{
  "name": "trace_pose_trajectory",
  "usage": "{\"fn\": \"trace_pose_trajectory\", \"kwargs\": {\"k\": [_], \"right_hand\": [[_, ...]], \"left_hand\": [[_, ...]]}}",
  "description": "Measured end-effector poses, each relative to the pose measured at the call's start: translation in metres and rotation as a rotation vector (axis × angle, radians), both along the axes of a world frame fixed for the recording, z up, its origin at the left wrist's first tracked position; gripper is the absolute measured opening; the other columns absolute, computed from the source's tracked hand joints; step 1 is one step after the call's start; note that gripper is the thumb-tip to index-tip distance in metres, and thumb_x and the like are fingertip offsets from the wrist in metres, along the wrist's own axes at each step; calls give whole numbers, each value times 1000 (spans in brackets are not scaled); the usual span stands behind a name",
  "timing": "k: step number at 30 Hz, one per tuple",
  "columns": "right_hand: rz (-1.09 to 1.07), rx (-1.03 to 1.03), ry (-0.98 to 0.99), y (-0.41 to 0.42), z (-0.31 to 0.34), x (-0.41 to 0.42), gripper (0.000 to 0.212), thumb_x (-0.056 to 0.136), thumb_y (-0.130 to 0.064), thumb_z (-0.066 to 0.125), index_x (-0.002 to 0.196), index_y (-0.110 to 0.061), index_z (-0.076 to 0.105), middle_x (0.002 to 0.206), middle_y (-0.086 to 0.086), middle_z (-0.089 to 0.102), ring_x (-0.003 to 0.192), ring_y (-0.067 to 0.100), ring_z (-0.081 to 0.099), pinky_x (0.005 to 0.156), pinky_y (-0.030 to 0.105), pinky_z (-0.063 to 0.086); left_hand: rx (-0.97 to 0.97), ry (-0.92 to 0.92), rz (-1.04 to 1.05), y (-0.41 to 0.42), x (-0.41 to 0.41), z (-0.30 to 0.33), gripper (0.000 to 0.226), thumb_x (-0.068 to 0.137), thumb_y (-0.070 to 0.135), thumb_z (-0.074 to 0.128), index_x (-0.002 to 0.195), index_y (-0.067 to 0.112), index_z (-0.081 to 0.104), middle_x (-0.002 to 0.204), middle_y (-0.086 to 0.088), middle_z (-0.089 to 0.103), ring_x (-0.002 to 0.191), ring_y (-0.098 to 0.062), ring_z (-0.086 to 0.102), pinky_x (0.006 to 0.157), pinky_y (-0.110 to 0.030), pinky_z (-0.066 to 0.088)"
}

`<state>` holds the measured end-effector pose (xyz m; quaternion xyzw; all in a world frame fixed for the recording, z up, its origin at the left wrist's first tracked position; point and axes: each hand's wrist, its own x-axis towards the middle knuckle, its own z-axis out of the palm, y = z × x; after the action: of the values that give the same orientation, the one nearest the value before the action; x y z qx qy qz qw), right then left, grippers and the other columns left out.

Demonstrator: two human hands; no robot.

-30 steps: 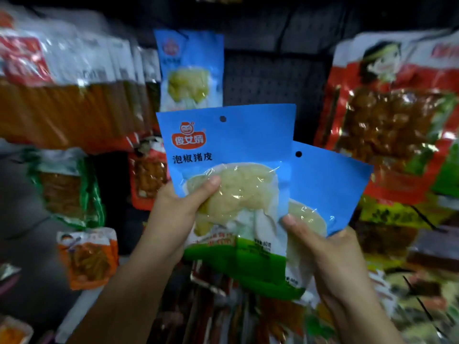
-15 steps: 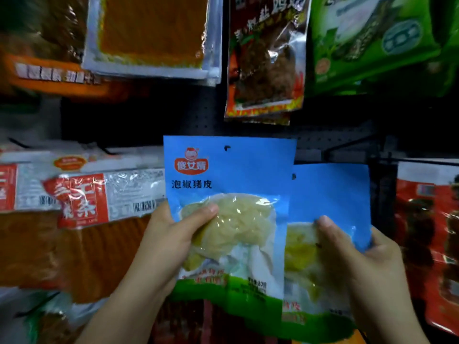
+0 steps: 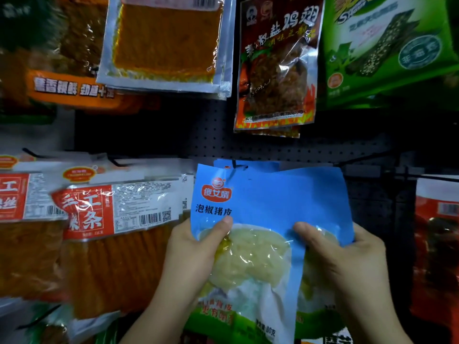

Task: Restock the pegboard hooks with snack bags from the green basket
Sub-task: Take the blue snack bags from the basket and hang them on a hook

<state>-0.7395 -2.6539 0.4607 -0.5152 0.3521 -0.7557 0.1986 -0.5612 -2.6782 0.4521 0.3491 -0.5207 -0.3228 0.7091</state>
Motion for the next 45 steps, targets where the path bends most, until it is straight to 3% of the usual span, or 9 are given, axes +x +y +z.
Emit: {"fn": "trace_pose_trajectory", "kwargs": {"k": [5, 10, 14, 19, 22, 27, 31, 36, 45], "right_hand": [[13, -24, 74, -3, 7, 8, 25, 54, -38, 82, 71, -21, 73, 59, 3, 71, 50, 10, 63, 45, 26, 50], [70, -34, 58, 1, 13, 13, 36, 43, -47, 77, 70, -24, 75, 60, 1, 72, 54, 13, 67, 47, 30, 54], [68, -46, 40, 4, 20, 15, 36, 48, -50, 73, 68, -21, 72, 57, -1, 71, 48, 8, 64, 42, 20, 49], [50, -13, 61, 6, 24, 15, 27, 55, -50, 72, 60, -23, 71, 48, -2, 65, 40, 6, 58, 38, 17, 43], [61, 16, 75, 7, 20, 15, 17, 56, -44, 73, 54, -27, 71, 44, -5, 62, 37, 1, 53, 36, 15, 39], [78, 78, 73, 3, 17, 14, 32, 66, -41, 75, 43, -22, 62, 35, -6, 48, 30, 5, 39, 34, 16, 32], [94, 83, 90, 2, 18, 16, 36, 55, -53, 69, 44, -20, 61, 36, -6, 49, 30, 6, 41, 34, 16, 32], [99, 92, 85, -4, 14, 16, 43, 72, -40, 73, 40, -19, 54, 35, -6, 43, 29, 9, 37, 35, 15, 31], [98, 97, 45, -10, 12, 13, 40, 59, -48, 72, 47, -15, 55, 35, -3, 43, 28, 10, 37, 31, 18, 31]], "left_hand": [[-99, -48, -23, 6, 12, 6, 17, 71, 22, 76, 85, 30, 73, 86, 1, 76, 80, -20, 73, 70, -38, 60], [-280, 15, 90, 10, 22, 34, 33, 51, 50, 78, 79, 38, 66, 70, 4, 72, 63, -10, 70, 55, -24, 54], [-359, -45, 252, 6, 21, 52, 21, 69, 37, 80, 72, 39, 60, 67, 12, 69, 61, -7, 68, 57, -33, 56], [-487, -110, 303, 8, 21, 74, 24, 78, 25, 76, 76, 31, 53, 62, 20, 65, 53, 2, 63, 48, -13, 47], [-495, -152, 328, 8, 21, 80, 24, 78, 27, 76, 77, 32, 53, 64, 20, 64, 53, 0, 65, 49, -15, 49], [-474, -151, 338, 5, 23, 86, 23, 77, 31, 76, 77, 31, 54, 74, 9, 65, 56, -2, 67, 51, -20, 54], [-420, -134, 291, 1, 28, 87, 23, 76, 28, 78, 78, 26, 55, 59, 16, 66, 55, -1, 66, 48, -15, 50], [-408, -117, 291, 0, 30, 85, 24, 74, 30, 79, 77, 27, 55, 63, 11, 66, 55, -4, 67, 49, -18, 53], [-362, -145, 262, -9, 28, 91, 25, 72, 29, 81, 76, 25, 57, 67, 6, 64, 52, -5, 66, 45, -19, 49]]}}
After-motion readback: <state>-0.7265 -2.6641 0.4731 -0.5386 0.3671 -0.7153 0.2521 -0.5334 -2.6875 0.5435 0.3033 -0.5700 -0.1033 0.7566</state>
